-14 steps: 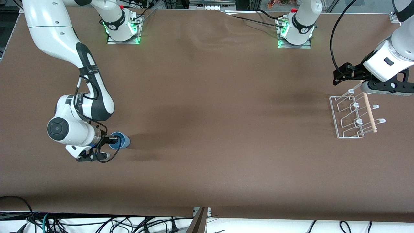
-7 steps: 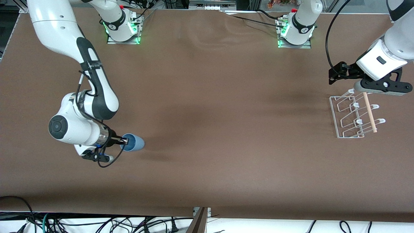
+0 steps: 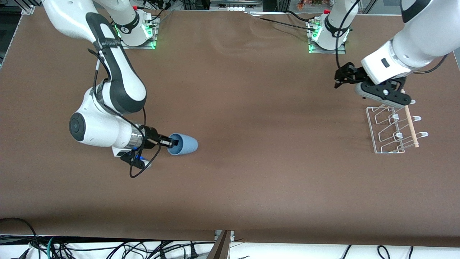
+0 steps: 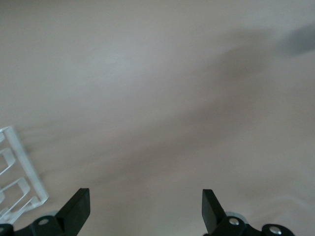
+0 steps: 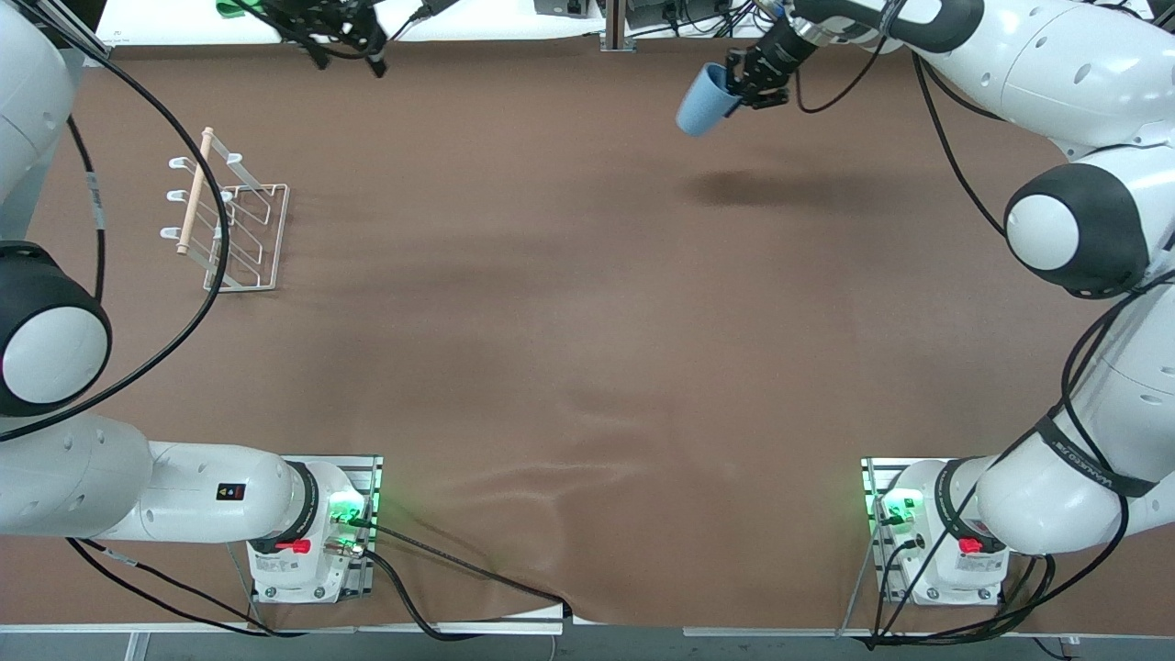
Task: Transfer cup to left arm and place on rack
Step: 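Lift the blue cup with the right gripper while the left gripper approaches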
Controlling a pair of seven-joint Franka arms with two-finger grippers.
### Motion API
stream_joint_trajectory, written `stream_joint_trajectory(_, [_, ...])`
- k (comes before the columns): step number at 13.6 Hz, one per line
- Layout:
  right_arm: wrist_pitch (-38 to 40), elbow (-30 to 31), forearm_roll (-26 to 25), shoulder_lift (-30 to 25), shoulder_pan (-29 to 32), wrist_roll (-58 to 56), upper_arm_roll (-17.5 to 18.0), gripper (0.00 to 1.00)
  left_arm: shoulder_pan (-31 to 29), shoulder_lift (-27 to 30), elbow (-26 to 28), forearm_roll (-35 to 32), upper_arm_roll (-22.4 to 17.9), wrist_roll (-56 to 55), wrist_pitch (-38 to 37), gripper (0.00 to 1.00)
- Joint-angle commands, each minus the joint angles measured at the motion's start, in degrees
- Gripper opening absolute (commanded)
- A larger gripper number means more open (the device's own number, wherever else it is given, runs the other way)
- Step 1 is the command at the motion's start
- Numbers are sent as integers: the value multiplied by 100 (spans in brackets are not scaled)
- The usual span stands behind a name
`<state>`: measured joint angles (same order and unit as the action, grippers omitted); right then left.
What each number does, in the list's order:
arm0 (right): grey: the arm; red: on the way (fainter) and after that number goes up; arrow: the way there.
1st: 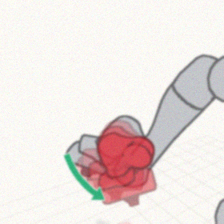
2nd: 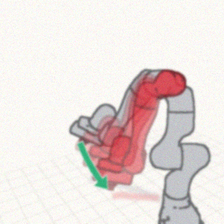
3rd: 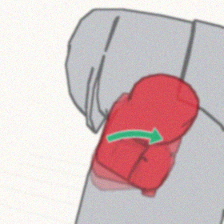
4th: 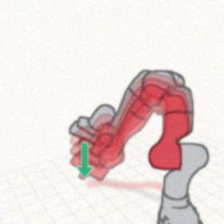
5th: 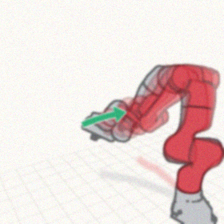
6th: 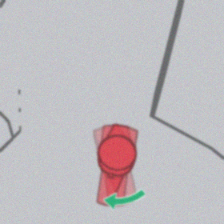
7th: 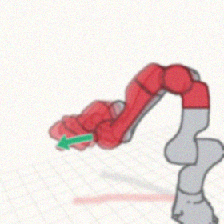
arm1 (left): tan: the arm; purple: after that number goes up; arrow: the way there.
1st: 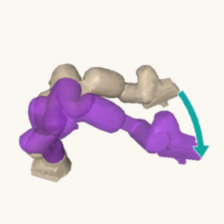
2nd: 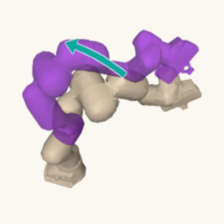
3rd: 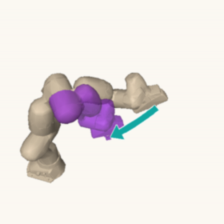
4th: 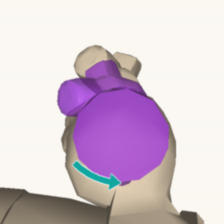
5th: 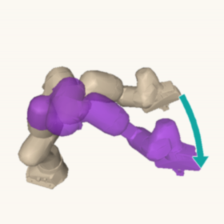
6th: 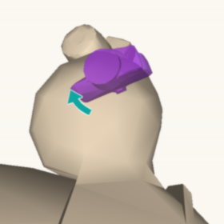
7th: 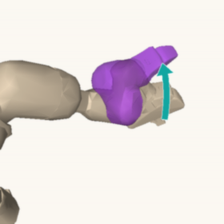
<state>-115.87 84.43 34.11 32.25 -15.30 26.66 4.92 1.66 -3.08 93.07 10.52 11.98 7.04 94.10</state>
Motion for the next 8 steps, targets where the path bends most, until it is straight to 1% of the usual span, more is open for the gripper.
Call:
stream_joint_trajectory(1, [12, -214, 569, -96, 45, 672, 526, 0, -8, -140, 9, 519, 128, 954, 423, 100])
stream_joint_trajectory(2, [12, -521, 640, -27, 19, 1022, 710, 0, 1, -193, 18, 651, 190, 1262, 581, 100])
stream_joint_trajectory(4, [-180, -839, 658, 141, -218, 1674, 887, 0, 36, -298, 35, 933, 400, 2087, 967, 100])
stream_joint_trajectory(5, [-373, -893, 659, 150, -367, 1955, 949, 0, 45, -412, 36, 1038, 480, 2639, 1152, 100])
stream_joint_trajectory(7, [-917, -964, 659, 141, -683, 2404, 967, 0, 54, -649, 27, 1477, 621, 3476, 1548, 100])
stream_joint_trajectory(8, [-1120, -981, 659, 150, -806, 2571, 976, 0, 63, -702, 27, 1488, 717, 3898, 1767, 100])
